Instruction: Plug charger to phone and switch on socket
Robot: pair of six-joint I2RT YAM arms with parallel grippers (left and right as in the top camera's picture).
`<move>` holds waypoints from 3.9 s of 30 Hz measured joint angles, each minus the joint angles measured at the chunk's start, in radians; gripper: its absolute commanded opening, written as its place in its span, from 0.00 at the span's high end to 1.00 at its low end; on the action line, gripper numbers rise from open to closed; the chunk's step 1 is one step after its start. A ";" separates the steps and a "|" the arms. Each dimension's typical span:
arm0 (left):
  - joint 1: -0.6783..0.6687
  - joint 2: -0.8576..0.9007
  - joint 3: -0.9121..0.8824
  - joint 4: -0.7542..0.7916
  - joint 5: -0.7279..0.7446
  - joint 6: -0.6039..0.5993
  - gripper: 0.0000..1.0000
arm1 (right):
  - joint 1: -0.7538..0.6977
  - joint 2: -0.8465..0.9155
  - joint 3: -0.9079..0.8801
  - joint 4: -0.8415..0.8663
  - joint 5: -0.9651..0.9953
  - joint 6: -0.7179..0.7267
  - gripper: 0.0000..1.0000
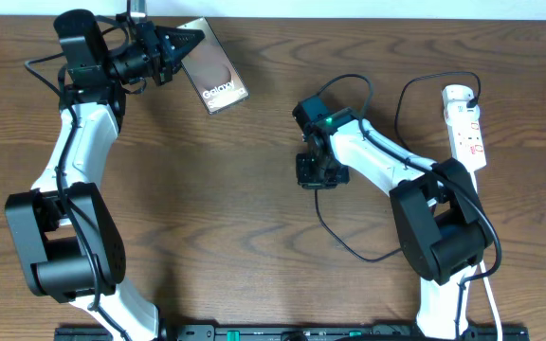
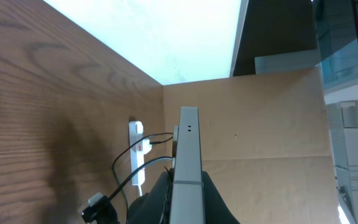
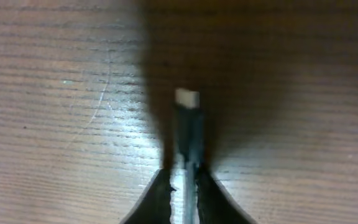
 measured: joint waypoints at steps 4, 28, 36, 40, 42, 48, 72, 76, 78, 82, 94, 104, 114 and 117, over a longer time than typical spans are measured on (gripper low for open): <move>0.000 0.000 0.000 0.000 0.003 0.000 0.93 | -0.013 0.001 0.000 0.040 -0.016 0.009 0.99; 0.000 0.000 0.000 0.001 0.113 -0.031 0.93 | -0.266 -0.053 -0.008 0.151 -1.083 -0.609 0.99; -0.002 0.000 0.000 0.001 0.111 -0.029 0.93 | -0.260 -0.053 -0.008 0.146 -1.229 -0.631 0.99; -0.011 0.000 0.000 0.002 0.111 -0.019 0.93 | -0.224 -0.053 -0.008 0.149 -1.291 -0.631 0.99; -0.023 0.000 0.000 0.001 0.111 -0.002 0.93 | -0.196 -0.053 -0.008 0.154 -1.308 -0.632 0.99; -0.063 0.000 0.000 0.001 0.111 0.051 0.93 | -0.135 -0.053 -0.009 0.215 -1.366 -0.642 0.99; -0.068 0.000 0.000 0.001 0.081 0.076 0.93 | -0.122 -0.070 -0.010 0.533 -1.400 -0.486 0.99; -0.068 0.000 0.000 0.001 0.081 0.076 0.93 | -0.108 -0.072 -0.010 0.618 -1.399 -0.401 0.99; -0.068 0.000 0.000 0.001 0.081 0.076 0.93 | -0.102 -0.072 -0.010 0.639 -1.399 -0.367 0.99; -0.068 0.000 0.000 0.001 0.081 0.076 0.92 | -0.093 -0.072 -0.010 0.645 -1.399 -0.330 0.99; -0.068 0.000 0.000 0.001 0.081 0.076 0.93 | -0.093 -0.072 -0.010 0.651 -1.400 -0.299 0.99; -0.068 0.000 0.000 0.001 0.054 0.076 0.93 | -0.113 -0.072 -0.010 0.651 -1.401 -0.278 0.99; -0.067 0.000 0.000 0.001 0.005 0.076 0.93 | -0.121 -0.072 -0.010 0.661 -1.401 -0.277 0.99; -0.067 0.000 0.000 0.001 -0.002 0.076 0.93 | -0.121 -0.072 -0.010 0.679 -1.402 -0.268 0.99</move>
